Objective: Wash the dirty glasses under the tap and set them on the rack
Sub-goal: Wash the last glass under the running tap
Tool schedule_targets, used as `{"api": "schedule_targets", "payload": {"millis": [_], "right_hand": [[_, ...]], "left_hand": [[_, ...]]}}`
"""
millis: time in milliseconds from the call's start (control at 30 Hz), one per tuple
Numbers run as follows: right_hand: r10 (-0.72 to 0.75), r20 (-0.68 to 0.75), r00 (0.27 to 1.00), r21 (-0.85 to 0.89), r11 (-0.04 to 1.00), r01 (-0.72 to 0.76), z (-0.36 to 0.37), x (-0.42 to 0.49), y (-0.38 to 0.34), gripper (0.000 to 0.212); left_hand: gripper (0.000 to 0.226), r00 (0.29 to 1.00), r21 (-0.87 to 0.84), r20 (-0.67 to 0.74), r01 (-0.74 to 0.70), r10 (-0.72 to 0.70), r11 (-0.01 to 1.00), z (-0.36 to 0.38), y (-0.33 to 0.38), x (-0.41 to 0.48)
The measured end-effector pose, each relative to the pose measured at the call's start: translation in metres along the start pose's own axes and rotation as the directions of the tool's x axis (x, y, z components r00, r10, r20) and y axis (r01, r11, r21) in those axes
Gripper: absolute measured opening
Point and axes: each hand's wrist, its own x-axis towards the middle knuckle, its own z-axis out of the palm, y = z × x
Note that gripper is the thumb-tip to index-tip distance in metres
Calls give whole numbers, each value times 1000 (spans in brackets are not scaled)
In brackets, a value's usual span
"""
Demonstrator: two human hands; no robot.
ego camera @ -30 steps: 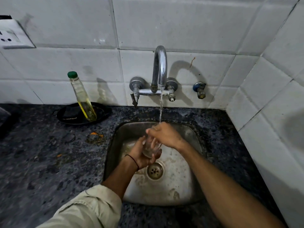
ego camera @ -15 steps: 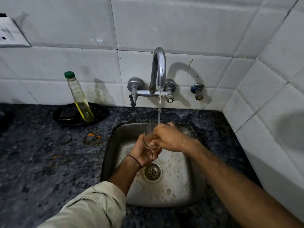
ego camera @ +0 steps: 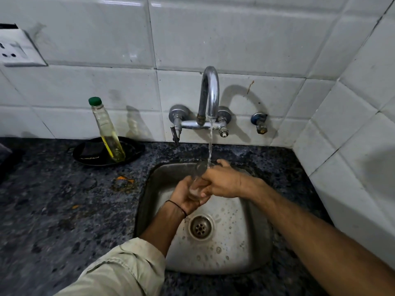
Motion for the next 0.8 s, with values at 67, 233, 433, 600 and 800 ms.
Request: {"api": "schedule_targets", "payload": {"millis": [67,233,433,600,800], "right_hand": [[84,-115,990,152,986,-66,5,3,-8,12],[187,-146,971,406,907,-113,7,6,-22,19],[-134,89,987,-240,959,152,-2,-4,-12,25],[4,97,995,-118,993,7,1,7,-10,28],[389,-95,916,784,596,-172,32,19,-36,15]], "left_hand": [[38,990,-49,14,-143,143,989,3,0,3],[34,966,-74,102,-231,238,970,-2,2,5],[37,997,211,26,-78,74,974,-9,3,-2],[32,954,261,0,-290,301,921,3,9,3],[27,908,208,-59,-394,414,895,-7,16,17]]}}
